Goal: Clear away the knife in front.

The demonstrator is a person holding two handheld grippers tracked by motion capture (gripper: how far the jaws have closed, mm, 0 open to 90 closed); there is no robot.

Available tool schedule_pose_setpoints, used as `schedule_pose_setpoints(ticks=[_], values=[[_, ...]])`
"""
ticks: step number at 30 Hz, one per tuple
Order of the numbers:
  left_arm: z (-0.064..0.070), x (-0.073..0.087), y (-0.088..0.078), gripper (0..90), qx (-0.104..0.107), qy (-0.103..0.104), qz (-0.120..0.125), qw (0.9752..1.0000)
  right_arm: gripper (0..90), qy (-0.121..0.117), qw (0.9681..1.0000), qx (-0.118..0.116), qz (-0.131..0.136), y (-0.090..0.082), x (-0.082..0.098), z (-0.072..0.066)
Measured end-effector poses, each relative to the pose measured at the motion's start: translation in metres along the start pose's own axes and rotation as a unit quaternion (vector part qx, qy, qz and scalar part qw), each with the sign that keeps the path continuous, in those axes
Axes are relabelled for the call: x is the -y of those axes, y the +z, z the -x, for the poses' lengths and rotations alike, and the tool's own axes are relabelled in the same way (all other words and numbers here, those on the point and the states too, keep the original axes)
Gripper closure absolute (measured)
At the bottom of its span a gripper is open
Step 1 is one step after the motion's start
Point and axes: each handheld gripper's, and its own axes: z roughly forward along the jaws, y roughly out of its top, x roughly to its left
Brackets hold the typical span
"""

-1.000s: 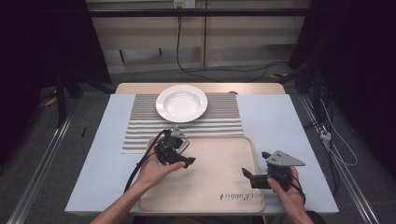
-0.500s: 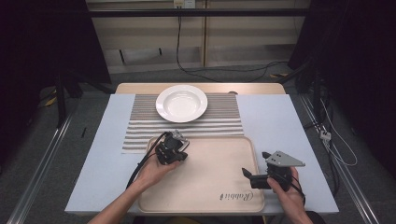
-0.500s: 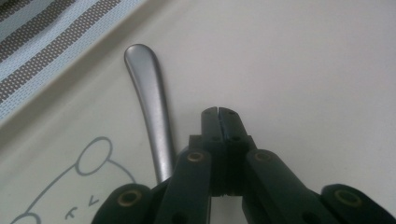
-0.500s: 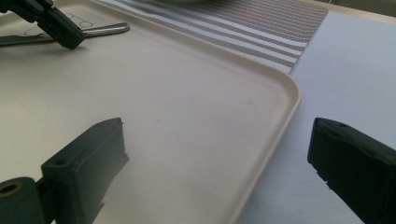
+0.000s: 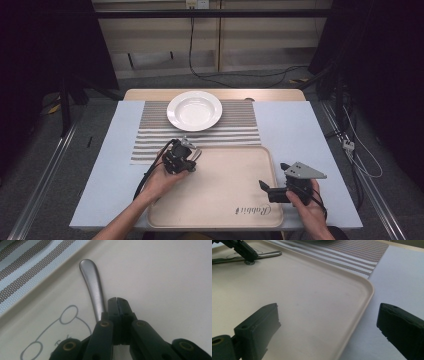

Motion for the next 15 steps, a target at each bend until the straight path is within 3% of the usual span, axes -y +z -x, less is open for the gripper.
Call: schedule_pose_setpoints(ticks=[15], values=[[-0.0067,0.0037,-0.0030,90.0,-0.001,-0.021,0.000,0.9998,4.6,-0.001,1.0000,-0.001,-0.001,0.0006,0.0001,-0.0001]])
